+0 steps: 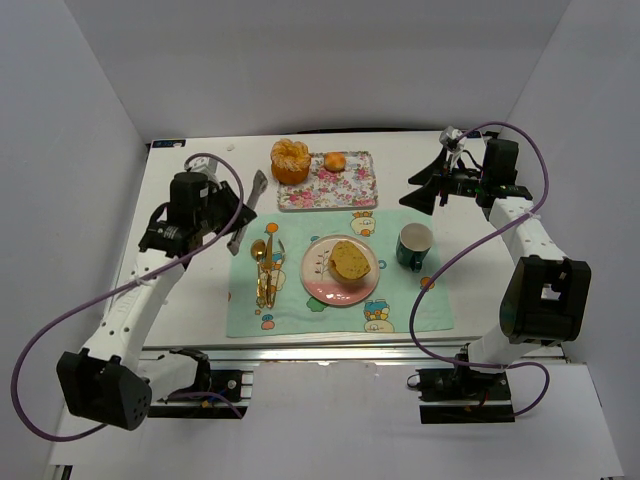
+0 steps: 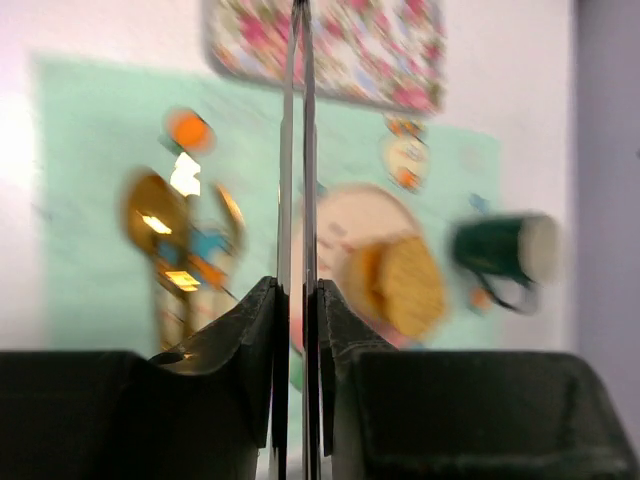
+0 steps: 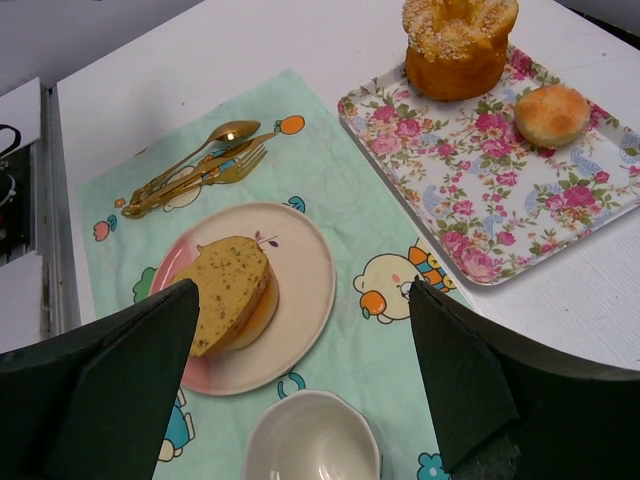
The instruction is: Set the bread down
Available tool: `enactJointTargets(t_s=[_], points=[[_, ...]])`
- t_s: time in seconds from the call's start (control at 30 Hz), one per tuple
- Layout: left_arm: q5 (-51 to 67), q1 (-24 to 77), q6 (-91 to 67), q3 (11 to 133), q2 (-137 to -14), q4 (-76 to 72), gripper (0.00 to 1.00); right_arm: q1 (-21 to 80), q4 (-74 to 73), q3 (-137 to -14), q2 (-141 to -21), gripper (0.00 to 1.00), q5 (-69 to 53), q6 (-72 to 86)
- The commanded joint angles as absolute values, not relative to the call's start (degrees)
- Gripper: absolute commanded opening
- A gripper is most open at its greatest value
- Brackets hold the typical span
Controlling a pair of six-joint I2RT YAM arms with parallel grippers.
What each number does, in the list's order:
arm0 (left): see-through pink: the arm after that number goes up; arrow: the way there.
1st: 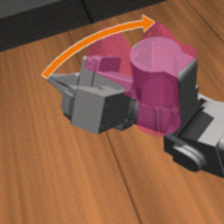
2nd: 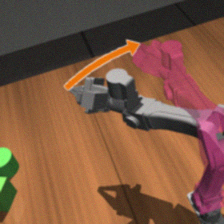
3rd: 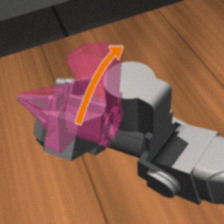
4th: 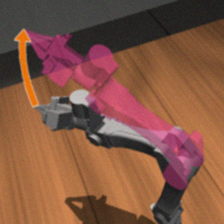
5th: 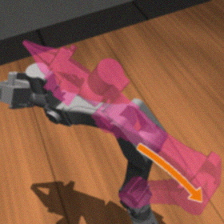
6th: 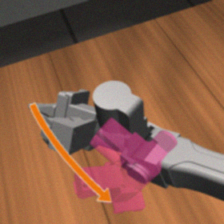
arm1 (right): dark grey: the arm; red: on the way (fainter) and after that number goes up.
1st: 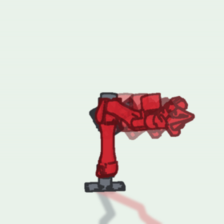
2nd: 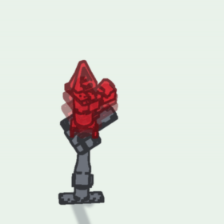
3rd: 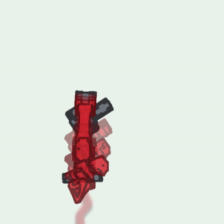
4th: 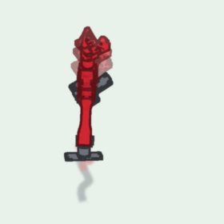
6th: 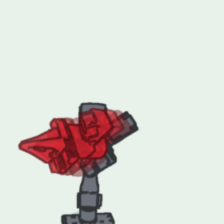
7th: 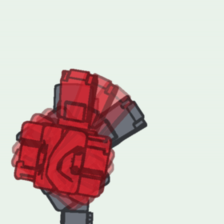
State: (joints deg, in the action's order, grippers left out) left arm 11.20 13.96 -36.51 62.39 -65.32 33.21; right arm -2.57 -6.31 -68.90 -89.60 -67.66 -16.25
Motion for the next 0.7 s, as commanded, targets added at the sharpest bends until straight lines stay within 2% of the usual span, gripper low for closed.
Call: enactJointTargets(t_s=[0.0, 0.1, 0.27, 0.53, 0.6, 0.67], points=[[-1.9, 12.6, -17.6, 55.4, -62.7, 20.2, 0.06, -2.5, -6.7, -70.5, -89.4, 0.89, -68.6, -17.8], [-3.4, 8.0, -9.7, 49.0, -63.7, 11.6, 0.05, -2.5, -9.2, -72.1, -89.7, 0.89, -68.6, -20.2], [5.4, -2.7, -4.2, 43.6, -72.7, 0.8, 0.05, -2.5, -10.0, -72.7, -89.6, 0.89, -68.5, -21.0], [7.4, -5.9, 4.9, 41.7, -84.2, -4.8, 0.06, -2.5, -9.8, -71.3, -88.0, 0.89, -67.9, -21.9], [7.2, -6.0, 6.1, 41.7, -86.6, -5.7, 0.09, -2.5, -10.1, -71.2, -87.7, 0.89, -67.7, -22.0], [5.1, -6.0, 6.0, 41.1, -87.3, -6.8, 0.19, -2.5, -10.8, -71.3, -87.5, 0.89, -67.3, -23.1]])
